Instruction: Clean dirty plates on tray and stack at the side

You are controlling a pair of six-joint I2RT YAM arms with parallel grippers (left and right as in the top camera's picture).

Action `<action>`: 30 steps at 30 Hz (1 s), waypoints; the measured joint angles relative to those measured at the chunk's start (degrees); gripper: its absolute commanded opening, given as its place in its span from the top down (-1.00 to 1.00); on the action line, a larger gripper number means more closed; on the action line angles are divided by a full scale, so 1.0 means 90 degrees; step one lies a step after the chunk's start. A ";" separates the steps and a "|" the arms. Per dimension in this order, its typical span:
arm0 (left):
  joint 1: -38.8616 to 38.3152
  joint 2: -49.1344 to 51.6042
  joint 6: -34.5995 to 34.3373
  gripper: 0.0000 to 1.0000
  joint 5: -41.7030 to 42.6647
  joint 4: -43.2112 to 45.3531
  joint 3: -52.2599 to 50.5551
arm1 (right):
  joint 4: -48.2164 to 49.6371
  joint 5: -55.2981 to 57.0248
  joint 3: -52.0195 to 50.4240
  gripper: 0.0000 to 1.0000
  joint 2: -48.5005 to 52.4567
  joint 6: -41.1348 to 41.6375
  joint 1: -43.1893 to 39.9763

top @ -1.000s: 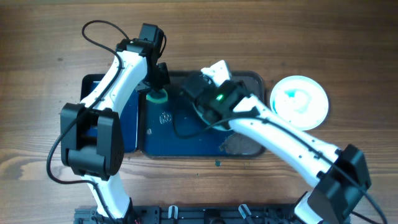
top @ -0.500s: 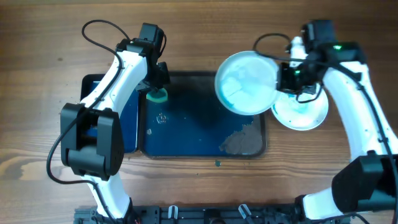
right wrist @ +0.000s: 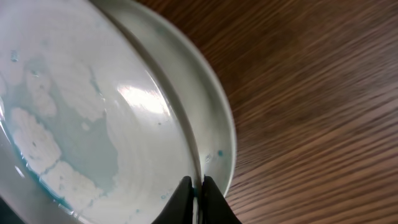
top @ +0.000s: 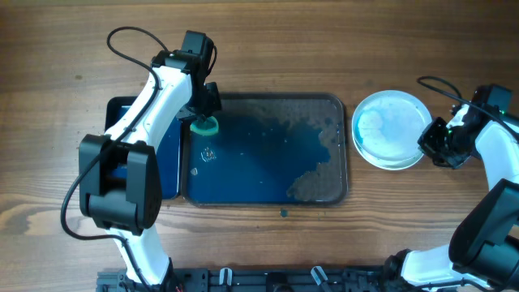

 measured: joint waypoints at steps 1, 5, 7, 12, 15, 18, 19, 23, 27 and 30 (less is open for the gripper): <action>0.0000 0.0000 0.0000 0.92 -0.0002 -0.0007 0.0000 | -0.0007 0.0058 -0.0002 0.36 0.0000 0.0024 0.0000; 0.0002 0.0000 0.0000 0.92 -0.0002 -0.0039 0.0000 | -0.0155 0.0199 -0.0012 -0.01 0.0000 0.0061 0.0000; 0.0002 -0.0005 0.0000 0.92 -0.0002 -0.0151 0.0000 | -0.0168 0.0126 -0.0012 -0.26 0.0000 0.0051 0.0000; 0.0355 -0.0704 0.0386 0.92 -0.0010 -0.0891 0.0000 | -0.0177 -0.0491 0.0024 -0.99 -0.0391 -0.0410 0.0223; 0.0911 -0.1282 0.0988 0.92 -0.0029 -0.1460 0.0007 | -0.0027 -0.0644 0.0185 -1.00 -0.0962 -0.0563 0.0758; 0.1545 -0.1324 0.1642 0.92 -0.0032 -0.1273 -0.0119 | 0.0160 -0.0738 0.0272 -1.00 -0.1231 -0.0629 0.1217; 0.1766 -0.1324 0.1807 0.90 -0.0029 -0.1022 -0.0313 | 0.0163 -0.0738 0.0272 -0.99 -0.1234 -0.0634 0.1311; 0.2278 -0.1299 0.2096 0.35 -0.0029 -0.0214 -0.1188 | 0.0170 -0.0738 0.0272 -0.99 -0.1231 -0.0639 0.1389; 0.2295 -0.1290 0.2212 -0.86 -0.0024 0.0160 -0.1732 | 0.0168 -0.0738 0.0272 -0.99 -0.1231 -0.0653 0.1389; 0.2295 -0.1290 0.2225 -0.94 -0.0027 0.0153 -0.1804 | 0.0163 -0.0738 0.0272 -0.99 -0.1231 -0.0656 0.1389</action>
